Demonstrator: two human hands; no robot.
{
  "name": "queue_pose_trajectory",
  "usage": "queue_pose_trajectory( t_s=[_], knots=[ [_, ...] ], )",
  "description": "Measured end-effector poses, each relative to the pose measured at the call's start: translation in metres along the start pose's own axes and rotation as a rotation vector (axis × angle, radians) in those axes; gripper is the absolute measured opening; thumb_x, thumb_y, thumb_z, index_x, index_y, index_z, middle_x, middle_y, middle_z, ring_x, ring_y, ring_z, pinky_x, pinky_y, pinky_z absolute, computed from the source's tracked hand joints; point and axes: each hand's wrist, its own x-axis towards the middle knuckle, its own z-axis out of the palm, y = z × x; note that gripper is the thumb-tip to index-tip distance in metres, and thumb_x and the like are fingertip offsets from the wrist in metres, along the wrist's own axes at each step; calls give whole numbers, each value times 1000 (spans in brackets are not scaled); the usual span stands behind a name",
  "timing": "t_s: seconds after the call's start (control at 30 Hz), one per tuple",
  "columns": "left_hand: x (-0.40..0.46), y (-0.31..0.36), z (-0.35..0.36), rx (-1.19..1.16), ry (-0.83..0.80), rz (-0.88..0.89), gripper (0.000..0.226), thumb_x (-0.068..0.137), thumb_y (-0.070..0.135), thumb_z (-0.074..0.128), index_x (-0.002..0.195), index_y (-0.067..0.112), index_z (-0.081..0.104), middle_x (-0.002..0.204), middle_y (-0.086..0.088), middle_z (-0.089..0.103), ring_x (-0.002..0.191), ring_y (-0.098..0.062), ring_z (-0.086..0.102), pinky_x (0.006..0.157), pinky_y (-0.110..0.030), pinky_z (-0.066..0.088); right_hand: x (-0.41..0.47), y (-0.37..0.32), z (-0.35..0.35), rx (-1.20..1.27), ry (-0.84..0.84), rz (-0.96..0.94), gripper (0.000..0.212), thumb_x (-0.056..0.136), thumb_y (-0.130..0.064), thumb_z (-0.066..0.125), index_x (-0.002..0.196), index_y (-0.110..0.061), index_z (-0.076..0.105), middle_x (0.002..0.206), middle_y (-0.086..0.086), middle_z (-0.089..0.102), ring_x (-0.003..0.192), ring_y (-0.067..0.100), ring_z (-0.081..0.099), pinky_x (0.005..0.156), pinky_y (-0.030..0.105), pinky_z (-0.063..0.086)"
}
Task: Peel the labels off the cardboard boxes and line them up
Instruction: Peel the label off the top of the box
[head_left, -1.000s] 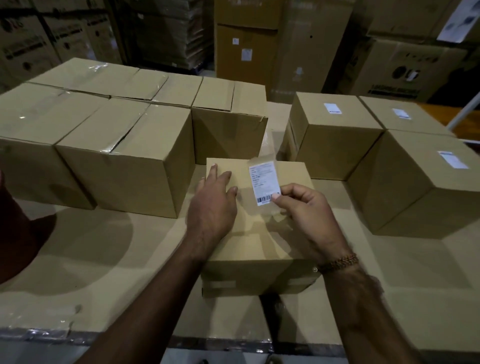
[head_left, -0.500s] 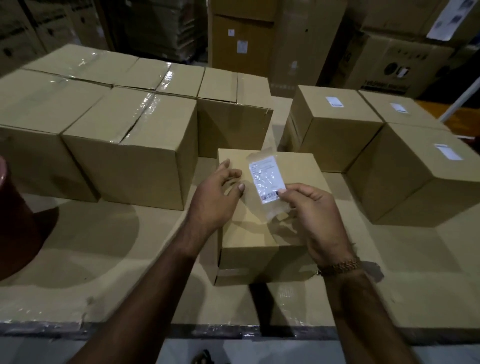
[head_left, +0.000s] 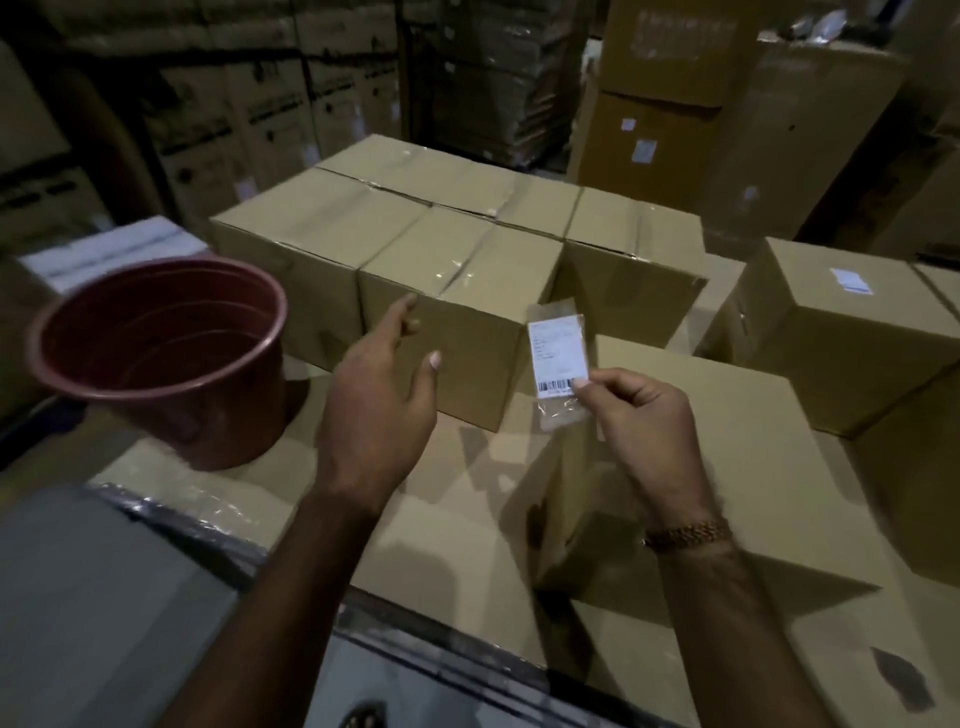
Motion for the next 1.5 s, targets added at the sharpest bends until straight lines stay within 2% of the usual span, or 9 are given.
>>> queue_pose_trajectory(
  t_s=[0.23, 0.43, 0.57, 0.7, 0.83, 1.2, 1.33, 1.4, 1.5],
  knots=[
    [54, -64, -92, 96, 215, 42, 49, 100, 22, 64, 148, 22, 55, 129, 5, 67, 120, -18, 62, 105, -50, 51, 14, -15, 128, 20, -71, -32, 10, 91, -4, 80, 90, -14, 79, 93, 13, 79, 79, 11, 70, 73, 23, 57],
    [110, -145, -165, 226, 249, -48, 49, 101, 33, 61, 149, 28, 53, 130, 2, 68, 123, -20, 62, 106, -55, 50, 21, -23, 260, -19, -171, -17, 10, 97, -9, 76, 88, -13, 76, 92, -4, 81, 90, 8, 77, 69, 20, 60],
    [135, -192, -195, 269, 228, -98, 47, 101, 32, 61, 147, 27, 55, 127, 0, 69, 119, -24, 63, 103, -56, 51, 22, -29, 330, -66, -210, -9, 10, 96, -13, 78, 86, -15, 79, 92, -3, 82, 92, 17, 78, 83, 41, 67],
    [152, -230, -212, 316, 174, -128, 47, 100, 33, 62, 146, 27, 55, 128, 0, 70, 119, -27, 63, 104, -56, 50, 23, -32, 379, -144, -225, 13, 5, 91, -17, 83, 87, -19, 81, 83, -5, 80, 81, 12, 77, 79, 45, 67],
    [161, -253, -220, 318, 161, -166, 46, 99, 33, 64, 144, 27, 56, 128, 0, 70, 120, -27, 62, 104, -56, 50, 20, -35, 408, -287, -223, -53, 10, 86, -19, 86, 88, -23, 77, 62, -12, 71, 56, -1, 63, 64, 25, 56],
    [169, -280, -228, 275, 112, -193, 46, 99, 31, 65, 144, 25, 56, 128, -1, 68, 122, -25, 59, 102, -56, 51, 22, -35, 451, -515, -221, -100, 16, 81, -29, 89, 74, -27, 75, 62, -15, 71, 62, 1, 68, 64, 23, 57],
    [171, -287, -230, 267, 88, -176, 45, 98, 29, 65, 142, 22, 58, 125, -1, 69, 119, -26, 60, 103, -55, 50, 19, -33, 459, -833, -91, -172, 22, 83, -45, 86, 101, -34, 77, 100, -6, 70, 103, 17, 64, 93, 34, 59],
    [171, -288, -231, 264, 80, -171, 45, 98, 29, 65, 142, 22, 58, 127, -2, 68, 119, -25, 60, 104, -54, 49, 20, -35, 456, -872, -28, -197, 28, 88, -44, 82, 113, -32, 77, 107, -2, 68, 106, 19, 57, 93, 32, 54],
    [170, -285, -230, 251, 86, -179, 45, 100, 30, 64, 144, 23, 58, 129, -1, 67, 121, -24, 58, 106, -54, 48, 25, -37, 446, -837, 7, -213, 22, 91, -43, 80, 110, -32, 77, 100, -8, 67, 96, 12, 50, 83, 24, 46]
  ],
)
